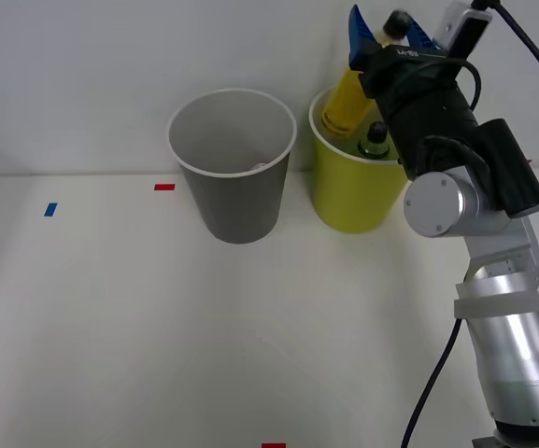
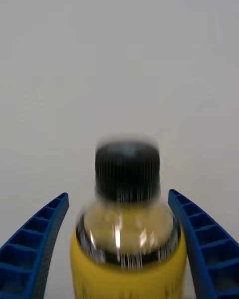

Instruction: Put cans in the gray bin, plastic bottles in the light green bin

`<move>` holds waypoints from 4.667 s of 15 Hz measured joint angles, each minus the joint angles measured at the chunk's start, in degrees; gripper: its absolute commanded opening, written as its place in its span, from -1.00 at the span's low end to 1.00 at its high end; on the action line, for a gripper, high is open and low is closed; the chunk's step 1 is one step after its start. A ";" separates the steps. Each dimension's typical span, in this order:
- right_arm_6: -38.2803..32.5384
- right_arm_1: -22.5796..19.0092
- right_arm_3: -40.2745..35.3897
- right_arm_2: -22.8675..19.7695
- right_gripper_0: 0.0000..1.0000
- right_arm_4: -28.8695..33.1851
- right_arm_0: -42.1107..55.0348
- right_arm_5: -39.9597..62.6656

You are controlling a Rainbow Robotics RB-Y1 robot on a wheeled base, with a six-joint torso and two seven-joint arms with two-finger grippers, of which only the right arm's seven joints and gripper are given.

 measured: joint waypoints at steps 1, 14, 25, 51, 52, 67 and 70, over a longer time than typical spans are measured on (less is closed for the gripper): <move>-0.09 0.04 0.04 0.00 0.83 -0.49 0.01 -0.05; -0.23 -1.51 -4.30 5.47 0.82 -2.92 5.87 -10.51; 0.14 -4.31 -22.59 11.05 0.83 -0.23 37.90 -22.71; -22.65 7.33 -13.85 6.99 0.83 44.09 67.81 -39.40; -26.94 7.61 -13.73 6.07 0.82 47.34 69.03 -40.68; -20.22 2.91 -13.53 13.41 0.83 43.21 76.33 -44.18; -9.88 -0.20 -13.54 16.06 0.83 32.66 76.75 -44.32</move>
